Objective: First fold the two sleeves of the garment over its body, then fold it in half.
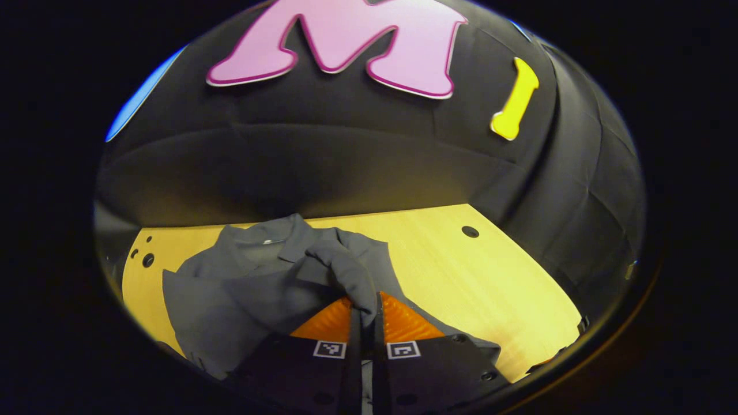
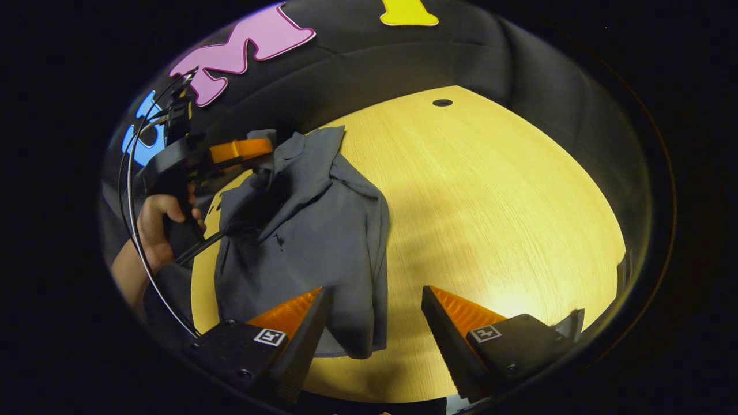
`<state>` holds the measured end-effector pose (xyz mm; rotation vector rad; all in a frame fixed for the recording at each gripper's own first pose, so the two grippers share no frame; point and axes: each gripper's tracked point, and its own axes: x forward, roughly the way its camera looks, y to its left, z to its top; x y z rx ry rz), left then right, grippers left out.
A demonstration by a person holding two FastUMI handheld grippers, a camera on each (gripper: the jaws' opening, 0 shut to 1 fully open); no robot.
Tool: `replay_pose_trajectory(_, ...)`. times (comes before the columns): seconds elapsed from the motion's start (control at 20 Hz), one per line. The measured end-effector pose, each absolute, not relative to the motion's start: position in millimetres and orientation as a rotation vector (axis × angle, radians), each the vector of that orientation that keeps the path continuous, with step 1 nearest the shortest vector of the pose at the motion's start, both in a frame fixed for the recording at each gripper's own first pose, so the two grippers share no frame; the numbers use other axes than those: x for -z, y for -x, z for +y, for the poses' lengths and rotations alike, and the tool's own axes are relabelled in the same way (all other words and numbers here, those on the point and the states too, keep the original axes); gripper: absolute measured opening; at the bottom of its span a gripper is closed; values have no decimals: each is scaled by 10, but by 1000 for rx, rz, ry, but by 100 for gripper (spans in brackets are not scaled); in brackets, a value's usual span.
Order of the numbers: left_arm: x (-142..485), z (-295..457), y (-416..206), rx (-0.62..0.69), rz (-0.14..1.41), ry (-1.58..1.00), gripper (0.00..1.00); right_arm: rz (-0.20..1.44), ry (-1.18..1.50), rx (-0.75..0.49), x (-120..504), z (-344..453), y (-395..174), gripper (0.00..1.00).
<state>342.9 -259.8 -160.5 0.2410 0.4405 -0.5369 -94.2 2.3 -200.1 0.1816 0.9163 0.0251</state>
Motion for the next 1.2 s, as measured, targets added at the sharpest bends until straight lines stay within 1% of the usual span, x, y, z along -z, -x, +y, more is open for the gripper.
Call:
replay_pose_trajectory(0.05, 1665, -2639, -3431, 542, 447, -257, 14, 928, -186, -20, 2033, 17, 952, 99)
replay_pose_trajectory(0.1, 1706, -2681, -3410, 552, 455, -258, 20, 942, -194, -17, 2063, 14, 954, 99)
replay_pose_trajectory(0.2, 1695, -2751, -3334, 593, 468, -211, 29, 954, -209, -14, 2098, 24, 932, 99)
replay_pose_trajectory(0.25, 1672, -2772, -3259, 622, 480, -176, 43, 958, -211, -17, 2109, 33, 916, 99)
replay_pose_trajectory(0.35, 1599, -2614, -3168, 616, 480, -140, 73, 970, -218, -31, 2120, 83, 892, 99)
replay_pose_trajectory(0.4, 1568, -2449, -3098, 599, 484, -143, 79, 980, -221, -39, 2144, 109, 903, 99)
replay_pose_trajectory(0.45, 1592, -2267, -3000, 583, 490, -144, 95, 988, -222, -48, 2147, 132, 912, 99)
replay_pose_trajectory(0.6, 1633, -1610, -2611, 526, 506, -155, 96, 1007, -200, -64, 2195, 155, 964, 99)
replay_pose_trajectory(0.75, 1834, -857, -2159, 422, 558, -149, 96, 1031, -173, -81, 2274, 204, 1000, 99)
replay_pose_trajectory(0.8, 1905, -630, -2031, 383, 576, -143, 92, 1038, -167, -83, 2300, 222, 1006, 99)
replay_pose_trajectory(0.85, 2005, -388, -1888, 342, 604, -135, 96, 1049, -166, -85, 2319, 251, 1014, 99)
replay_pose_trajectory(1.1, 2409, 551, -1316, 162, 708, -106, 96, 1081, -123, -88, 2435, 358, 1065, 98)
replay_pose_trajectory(1.15, 2483, 685, -1217, 130, 721, -119, 92, 1087, -103, -84, 2465, 367, 1081, 99)
replay_pose_trajectory(1.2, 2539, 789, -1139, 106, 726, -134, 92, 1092, -80, -77, 2480, 370, 1098, 99)
